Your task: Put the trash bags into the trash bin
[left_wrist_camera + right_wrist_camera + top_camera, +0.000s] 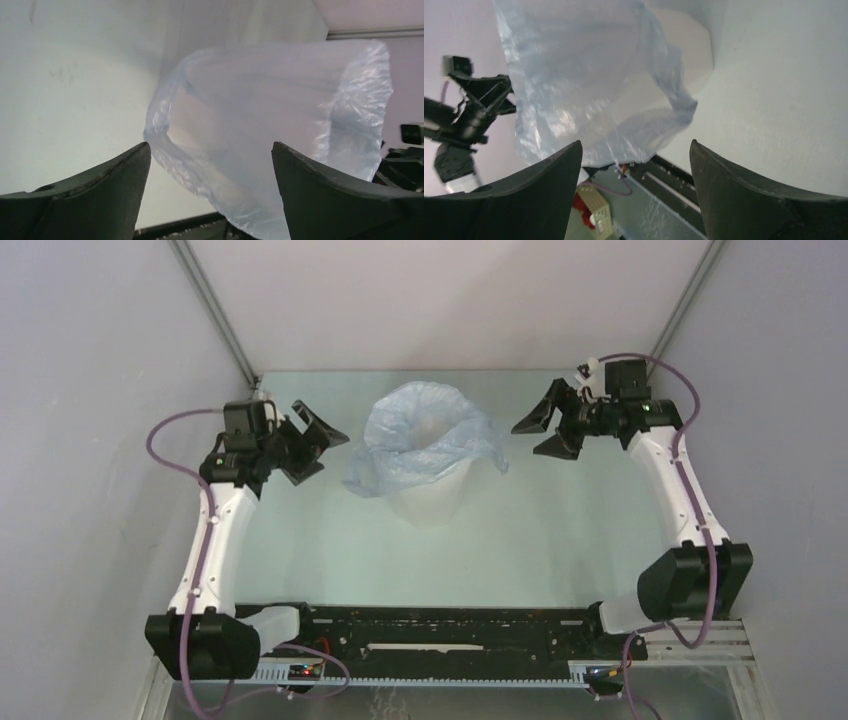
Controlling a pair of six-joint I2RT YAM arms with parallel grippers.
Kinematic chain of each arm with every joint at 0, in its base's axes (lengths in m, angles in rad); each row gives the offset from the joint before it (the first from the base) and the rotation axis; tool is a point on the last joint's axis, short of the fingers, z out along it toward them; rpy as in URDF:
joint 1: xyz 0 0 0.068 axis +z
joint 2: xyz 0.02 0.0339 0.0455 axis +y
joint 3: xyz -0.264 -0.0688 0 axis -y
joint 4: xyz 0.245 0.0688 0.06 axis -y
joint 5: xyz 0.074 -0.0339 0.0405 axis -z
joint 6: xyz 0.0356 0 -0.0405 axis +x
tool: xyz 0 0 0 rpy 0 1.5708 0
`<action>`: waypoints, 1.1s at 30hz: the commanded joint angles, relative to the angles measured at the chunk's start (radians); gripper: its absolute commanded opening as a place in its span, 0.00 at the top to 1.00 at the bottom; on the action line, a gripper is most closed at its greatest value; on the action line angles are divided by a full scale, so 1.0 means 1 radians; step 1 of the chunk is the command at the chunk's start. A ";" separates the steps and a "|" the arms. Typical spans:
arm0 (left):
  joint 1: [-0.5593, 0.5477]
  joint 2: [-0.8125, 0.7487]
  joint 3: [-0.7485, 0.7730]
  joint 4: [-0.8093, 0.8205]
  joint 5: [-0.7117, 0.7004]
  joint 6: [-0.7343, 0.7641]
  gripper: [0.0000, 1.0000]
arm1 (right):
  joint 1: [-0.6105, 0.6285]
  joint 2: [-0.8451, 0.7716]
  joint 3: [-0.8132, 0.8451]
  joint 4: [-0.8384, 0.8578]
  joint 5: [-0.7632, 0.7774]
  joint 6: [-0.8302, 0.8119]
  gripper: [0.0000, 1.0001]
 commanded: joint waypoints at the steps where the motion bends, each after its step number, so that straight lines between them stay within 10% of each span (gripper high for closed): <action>1: -0.006 -0.088 -0.185 0.078 0.109 -0.228 0.04 | -0.010 -0.099 -0.179 0.161 -0.131 0.188 0.12; 16: -0.118 -0.137 -0.453 0.331 0.142 -0.441 0.03 | 0.049 -0.144 -0.443 0.639 -0.212 0.496 0.12; 20: -0.118 -0.097 -0.462 0.336 0.115 -0.402 0.30 | 0.072 -0.105 -0.453 0.614 -0.181 0.470 0.18; 27: -0.117 -0.021 -0.448 0.319 0.083 -0.309 0.67 | 0.075 -0.089 -0.568 0.742 -0.205 0.508 0.61; 33: -0.117 0.067 -0.431 0.311 0.085 -0.250 0.90 | 0.095 0.000 -0.591 0.831 -0.238 0.458 0.71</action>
